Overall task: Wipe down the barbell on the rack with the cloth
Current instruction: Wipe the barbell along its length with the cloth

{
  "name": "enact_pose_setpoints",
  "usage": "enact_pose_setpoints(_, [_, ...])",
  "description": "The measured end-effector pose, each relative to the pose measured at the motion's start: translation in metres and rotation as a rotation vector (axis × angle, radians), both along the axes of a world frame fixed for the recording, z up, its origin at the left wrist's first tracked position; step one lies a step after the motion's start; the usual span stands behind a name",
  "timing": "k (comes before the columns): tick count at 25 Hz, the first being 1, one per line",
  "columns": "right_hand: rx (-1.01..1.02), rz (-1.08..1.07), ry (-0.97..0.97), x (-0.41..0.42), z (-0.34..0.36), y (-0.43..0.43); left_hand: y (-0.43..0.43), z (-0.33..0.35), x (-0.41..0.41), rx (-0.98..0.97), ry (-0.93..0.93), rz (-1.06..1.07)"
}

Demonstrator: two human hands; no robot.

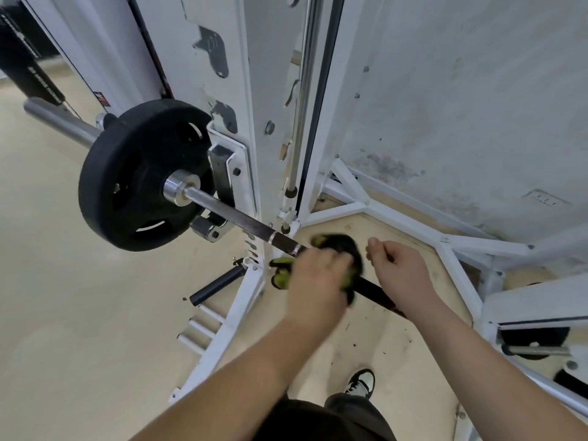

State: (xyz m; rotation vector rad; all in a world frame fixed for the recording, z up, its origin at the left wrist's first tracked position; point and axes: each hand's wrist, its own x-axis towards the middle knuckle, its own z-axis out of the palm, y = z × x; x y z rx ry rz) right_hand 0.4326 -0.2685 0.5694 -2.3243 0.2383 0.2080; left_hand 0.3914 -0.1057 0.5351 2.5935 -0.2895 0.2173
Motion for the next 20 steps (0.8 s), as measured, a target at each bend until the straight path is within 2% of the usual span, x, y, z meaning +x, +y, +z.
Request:
enact_pose_setpoints(2, [-0.006, 0.010, 0.001, 0.002, 0.001, -0.005, -0.024, -0.006, -0.026, -0.015, -0.024, -0.291])
enact_pose_setpoints(3, [-0.004, 0.024, -0.009, 0.004, 0.005, -0.002, -0.010, -0.009, -0.020, -0.018, -0.038, -0.331])
enact_pose_setpoints(5, [0.016, 0.054, -0.009, 0.006, 0.013, 0.007, 0.037, -0.013, 0.002, 0.003, -0.089, -0.166])
enact_pose_setpoints(9, [0.034, 0.200, 0.051, 0.013, 0.008, 0.048, 0.114, -0.010, 0.031, 0.087, -0.030, 0.492])
enact_pose_setpoints(10, [0.025, 0.236, 0.041, 0.015, 0.006, 0.061, 0.108, -0.007, 0.029, 0.098, 0.024, 0.554])
enact_pose_setpoints(11, [0.013, 0.266, 0.028, 0.019, 0.004, 0.073, 0.096, -0.007, 0.026, 0.102, 0.068, 0.529])
enact_pose_setpoints(14, [-0.009, 0.352, 0.010, 0.032, 0.000, 0.102, 0.087, 0.002, 0.009, 0.057, 0.073, 0.214])
enact_pose_setpoints(15, [-0.017, 0.381, 0.008, 0.036, -0.001, 0.111, 0.103, 0.012, 0.010, -0.014, 0.095, 0.191])
enact_pose_setpoints(16, [-0.035, 0.404, 0.008, 0.038, -0.001, 0.120, 0.124, 0.023, 0.015, -0.101, 0.138, 0.250])
enact_pose_setpoints(18, [-0.128, 0.464, 0.002, 0.042, -0.002, 0.137, 0.169, 0.042, 0.030, -0.205, 0.103, 0.550])
enact_pose_setpoints(20, [-0.276, 0.549, -0.006, 0.042, -0.001, 0.150, 0.197, 0.049, 0.045, -0.106, 0.021, 0.767])
